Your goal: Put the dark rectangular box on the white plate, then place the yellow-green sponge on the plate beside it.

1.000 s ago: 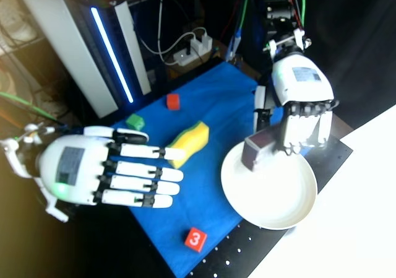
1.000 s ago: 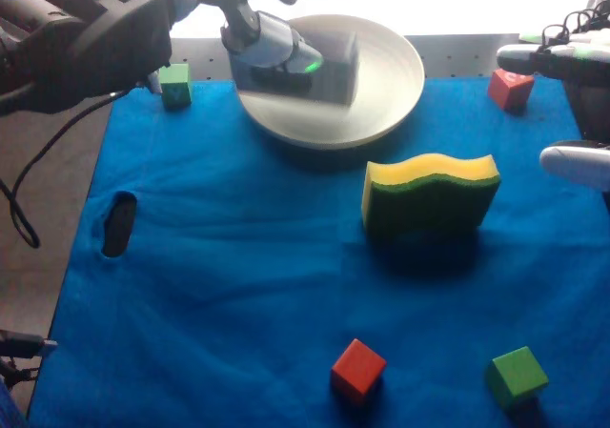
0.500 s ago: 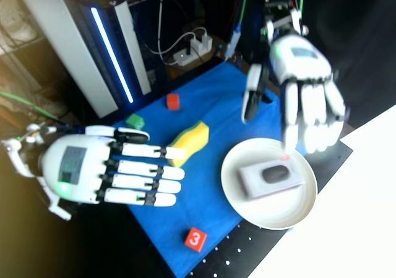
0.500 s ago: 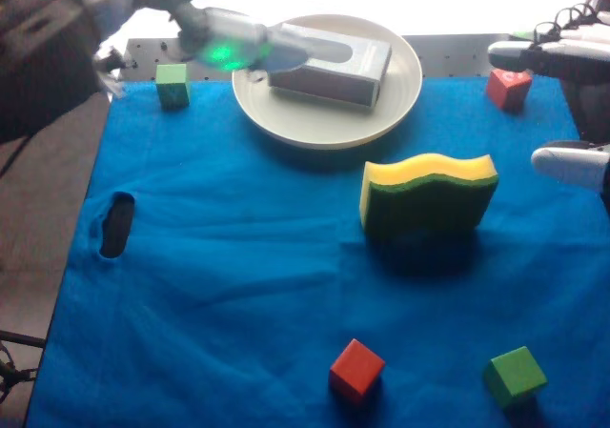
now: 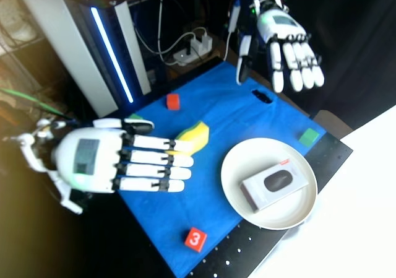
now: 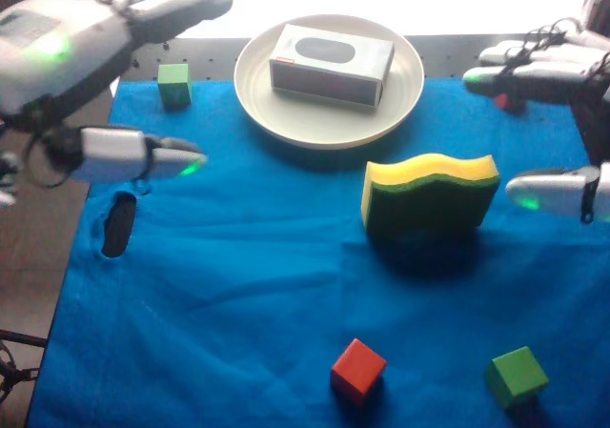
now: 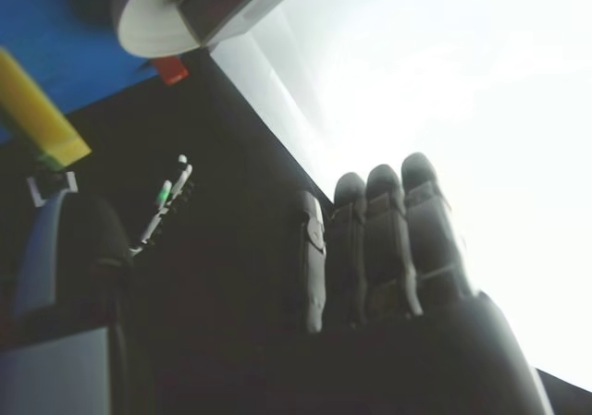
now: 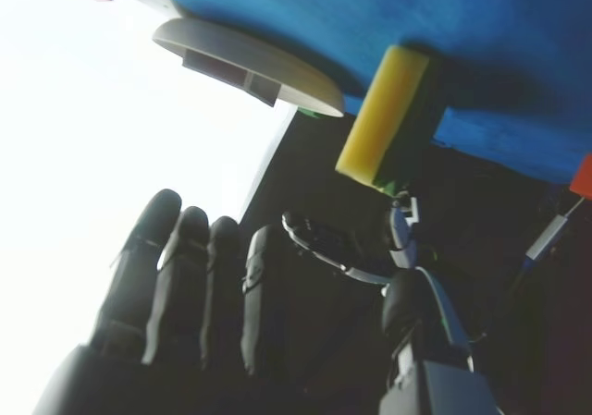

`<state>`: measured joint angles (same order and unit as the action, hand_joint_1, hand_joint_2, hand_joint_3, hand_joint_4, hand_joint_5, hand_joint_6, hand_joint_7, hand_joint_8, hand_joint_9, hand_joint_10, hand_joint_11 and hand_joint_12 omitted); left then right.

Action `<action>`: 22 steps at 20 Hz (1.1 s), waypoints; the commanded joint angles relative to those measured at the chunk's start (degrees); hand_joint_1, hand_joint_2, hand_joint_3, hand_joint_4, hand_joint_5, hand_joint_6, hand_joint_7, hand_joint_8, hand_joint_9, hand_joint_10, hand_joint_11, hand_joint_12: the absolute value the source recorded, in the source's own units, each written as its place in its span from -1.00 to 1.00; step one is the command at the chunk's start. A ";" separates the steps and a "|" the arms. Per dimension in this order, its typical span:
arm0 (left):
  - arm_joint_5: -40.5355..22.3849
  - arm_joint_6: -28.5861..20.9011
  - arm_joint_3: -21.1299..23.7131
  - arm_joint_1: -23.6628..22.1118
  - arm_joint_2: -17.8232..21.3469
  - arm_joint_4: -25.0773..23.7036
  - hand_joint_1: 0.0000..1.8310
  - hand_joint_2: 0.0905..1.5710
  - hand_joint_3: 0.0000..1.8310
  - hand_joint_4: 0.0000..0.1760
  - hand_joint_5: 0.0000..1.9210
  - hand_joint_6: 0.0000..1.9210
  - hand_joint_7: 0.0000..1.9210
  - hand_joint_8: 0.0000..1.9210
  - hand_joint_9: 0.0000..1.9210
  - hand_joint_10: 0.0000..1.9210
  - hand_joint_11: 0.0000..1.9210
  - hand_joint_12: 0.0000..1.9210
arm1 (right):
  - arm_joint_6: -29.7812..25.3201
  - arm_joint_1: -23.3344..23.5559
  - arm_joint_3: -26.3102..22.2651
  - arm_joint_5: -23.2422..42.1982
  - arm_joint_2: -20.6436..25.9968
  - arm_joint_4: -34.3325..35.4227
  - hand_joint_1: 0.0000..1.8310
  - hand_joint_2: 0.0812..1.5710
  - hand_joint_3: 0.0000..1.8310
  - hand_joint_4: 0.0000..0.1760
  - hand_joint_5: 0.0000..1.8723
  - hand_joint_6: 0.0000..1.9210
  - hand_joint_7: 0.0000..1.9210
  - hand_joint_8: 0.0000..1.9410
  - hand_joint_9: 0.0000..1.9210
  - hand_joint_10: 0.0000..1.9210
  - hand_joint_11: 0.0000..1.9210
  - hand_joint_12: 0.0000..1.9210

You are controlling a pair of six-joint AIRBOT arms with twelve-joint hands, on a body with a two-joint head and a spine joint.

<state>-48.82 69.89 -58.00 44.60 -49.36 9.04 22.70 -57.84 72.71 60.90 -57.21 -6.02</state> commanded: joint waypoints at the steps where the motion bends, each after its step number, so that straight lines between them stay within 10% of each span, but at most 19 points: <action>1: -9.36 0.00 0.56 0.17 0.54 0.13 -0.06 0.10 -1.00 0.44 -0.84 -1.00 -0.93 -1.00 -1.00 -1.00 -1.00 -1.00 | -0.58 1.08 0.10 6.07 -0.22 1.42 -0.39 0.30 -1.00 -0.52 -0.64 -1.00 -0.80 -1.00 -0.83 -1.00 -1.00 -0.37; 4: -14.09 0.00 3.68 5.72 3.21 3.89 -0.09 0.09 -1.00 0.69 -0.86 -1.00 -0.93 -1.00 -0.99 -1.00 -0.99 -1.00 | -0.70 3.12 0.25 4.32 -1.78 -0.49 -0.43 0.27 -1.00 -0.02 -0.69 -1.00 -0.77 -0.99 -0.81 -0.99 -1.00 -0.22; 7: -18.87 0.00 5.39 9.73 3.52 7.58 -0.02 0.07 -1.00 0.30 -0.85 -0.99 -0.95 -1.00 -1.00 -1.00 -1.00 -1.00 | -0.70 4.79 1.24 2.25 -3.83 -2.01 -0.37 0.25 -1.00 0.45 -0.72 -1.00 -0.76 -1.00 -0.80 -1.00 -1.00 -0.23; 9: -21.15 -0.01 6.44 11.53 3.48 8.95 0.00 0.08 -1.00 0.14 -0.83 -0.99 -0.93 -0.99 -1.00 -1.00 -1.00 -1.00 | -0.71 5.44 1.96 0.49 -5.10 -2.70 -0.31 0.20 -1.00 0.52 -0.64 -0.99 -0.67 -0.99 -0.65 -0.97 -1.00 0.17; 10: -22.12 -0.02 6.87 12.16 3.38 9.67 -0.03 0.08 -1.00 0.13 -0.82 -0.99 -0.92 -0.99 -1.00 -1.00 -1.00 -1.00 | -0.74 5.82 2.48 -0.86 -5.80 -3.28 -0.29 0.23 -1.00 -0.30 -0.51 -0.99 -0.53 -0.99 -0.49 -0.96 -0.90 0.29; 11: -22.74 -0.02 7.10 12.63 3.08 10.31 -0.03 0.08 -1.00 0.13 -0.82 -0.99 -0.92 -0.99 -1.00 -1.00 -1.00 -1.00 | -0.91 6.02 2.91 -1.75 -6.20 -3.73 -0.29 0.23 -1.00 -0.30 -0.51 -0.99 -0.53 -0.99 -0.49 -0.96 -0.90 0.29; 12: -23.08 -0.03 7.18 12.93 2.93 10.59 -0.04 0.07 -1.00 0.02 -0.81 -0.99 -0.91 -0.99 -1.00 -1.00 -1.00 -1.00 | -1.00 6.11 3.12 -2.07 -6.39 -3.88 -0.16 0.24 -1.00 -0.95 -0.33 -0.98 -0.34 -0.98 -0.27 -0.94 -0.66 0.19; 13: -23.68 -0.07 7.45 13.66 2.71 11.20 -0.06 0.09 -1.00 -0.06 -0.81 -0.99 -0.90 -0.99 -1.00 -1.00 -1.00 -1.00 | -1.20 6.22 3.48 -2.39 -6.67 -3.97 -0.12 0.24 -1.00 -1.00 -0.22 -0.98 -0.22 -0.96 -0.12 -0.87 -0.52 0.26; 14: -24.13 -0.22 7.74 14.42 2.65 11.69 -0.05 0.10 -1.00 -0.15 -0.82 -0.99 -0.90 -0.99 -1.00 -1.00 -1.00 -1.00 | -1.36 6.34 3.73 -2.48 -6.75 -3.97 0.15 0.35 -1.00 -0.12 0.07 -0.08 0.19 -0.67 0.05 -0.09 -0.26 0.69; 15: -24.42 -0.57 7.90 14.93 2.64 11.98 -0.05 0.10 -1.00 -0.15 -0.82 -0.99 -0.90 -0.99 -1.00 -1.00 -1.00 -1.00 | -1.40 6.46 3.86 -2.49 -6.75 -3.97 0.15 0.35 -1.00 -0.12 0.07 -0.08 0.19 -0.67 0.05 -0.09 -0.26 0.69; 17: -25.38 -2.24 7.99 16.51 2.35 12.70 -0.07 0.10 -0.99 -0.31 -0.84 -1.00 -0.92 -1.00 -1.00 -1.00 -1.00 -1.00 | -1.79 6.94 4.24 -2.49 -6.74 -3.95 0.22 0.32 -1.00 -1.00 0.15 -0.13 0.22 0.54 0.29 0.92 0.30 0.99; 19: -26.37 -3.28 8.18 18.11 2.16 13.56 -0.05 0.13 -0.99 -0.78 -0.84 -1.00 -0.94 -1.00 -1.00 -1.00 -1.00 -1.00 | -1.87 8.12 4.49 -2.47 -6.73 -3.95 0.28 0.32 -1.00 -1.00 0.16 -0.14 0.36 0.65 0.46 0.97 0.47 1.00; 22: -27.22 -3.65 8.36 19.22 2.20 14.16 -0.05 0.13 -0.99 -0.81 -0.83 -1.00 -0.93 -0.99 -1.00 -1.00 -1.00 -1.00 | -1.87 11.08 5.00 -1.74 -6.48 -3.94 0.29 0.31 -1.00 -1.00 0.18 -0.18 0.21 0.37 0.27 0.70 0.23 0.96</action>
<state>-68.10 66.43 -49.56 64.23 -47.05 24.21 21.19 -47.03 77.67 52.27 -63.79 -11.70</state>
